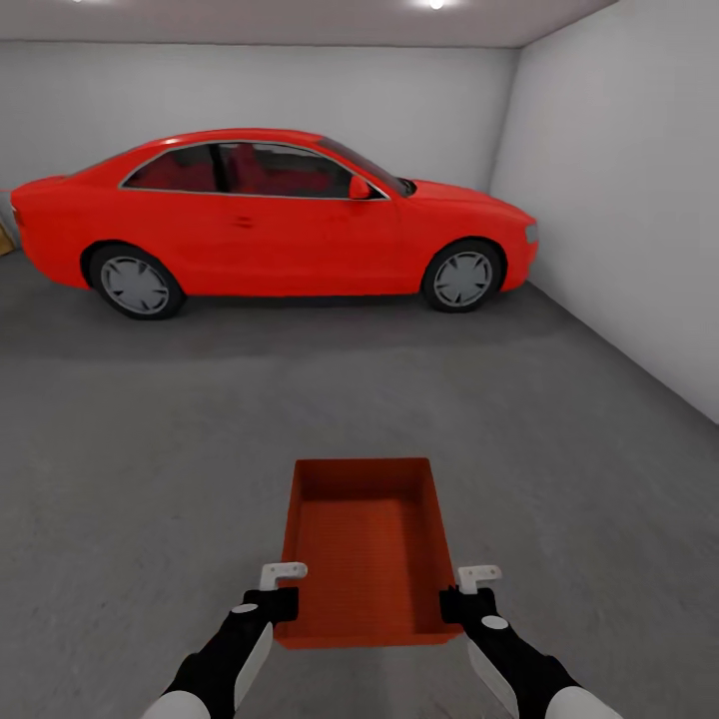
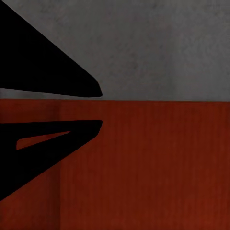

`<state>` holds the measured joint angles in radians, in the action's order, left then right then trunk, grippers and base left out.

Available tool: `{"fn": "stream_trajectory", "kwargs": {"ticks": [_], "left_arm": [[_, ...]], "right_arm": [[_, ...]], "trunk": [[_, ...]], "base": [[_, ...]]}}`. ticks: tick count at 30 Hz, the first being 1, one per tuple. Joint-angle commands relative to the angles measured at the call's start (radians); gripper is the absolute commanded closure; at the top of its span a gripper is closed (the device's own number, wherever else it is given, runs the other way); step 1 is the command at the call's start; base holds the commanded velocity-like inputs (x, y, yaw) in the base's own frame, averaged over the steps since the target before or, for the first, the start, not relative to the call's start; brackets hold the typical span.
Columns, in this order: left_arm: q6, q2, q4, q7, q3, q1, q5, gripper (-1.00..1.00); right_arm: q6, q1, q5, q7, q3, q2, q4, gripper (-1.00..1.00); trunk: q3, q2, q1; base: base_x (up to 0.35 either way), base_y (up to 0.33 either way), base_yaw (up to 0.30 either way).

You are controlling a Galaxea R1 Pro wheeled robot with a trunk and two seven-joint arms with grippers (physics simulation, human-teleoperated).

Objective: Move the two storage containers from the living room to the garage. In the garage, place one container on the floor and stack the other container on top of it (either order is fine).

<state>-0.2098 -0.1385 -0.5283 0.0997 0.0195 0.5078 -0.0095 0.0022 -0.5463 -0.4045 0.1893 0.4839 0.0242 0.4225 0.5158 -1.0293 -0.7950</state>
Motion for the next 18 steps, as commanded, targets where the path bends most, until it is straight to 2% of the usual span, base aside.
{"fn": "stream_trajectory", "kwargs": {"ticks": [1,18], "left_arm": [[0.015,0.001,-0.006,0.008,0.002,0.0,-0.01,1.0],[0.015,0.0,-0.006,0.009,0.002,0.0,-0.01,1.0]], "right_arm": [[-0.001,-0.001,-0.018,0.008,-0.016,0.021,-0.034,1.0],[-0.001,-0.001,-0.017,0.008,-0.016,0.022,-0.033,1.0]], "trunk": [[0.001,-0.001,0.0],[0.001,-0.001,0.0]], "base": [[0.0,0.0,-0.281],[0.0,0.0,-0.281]]}}
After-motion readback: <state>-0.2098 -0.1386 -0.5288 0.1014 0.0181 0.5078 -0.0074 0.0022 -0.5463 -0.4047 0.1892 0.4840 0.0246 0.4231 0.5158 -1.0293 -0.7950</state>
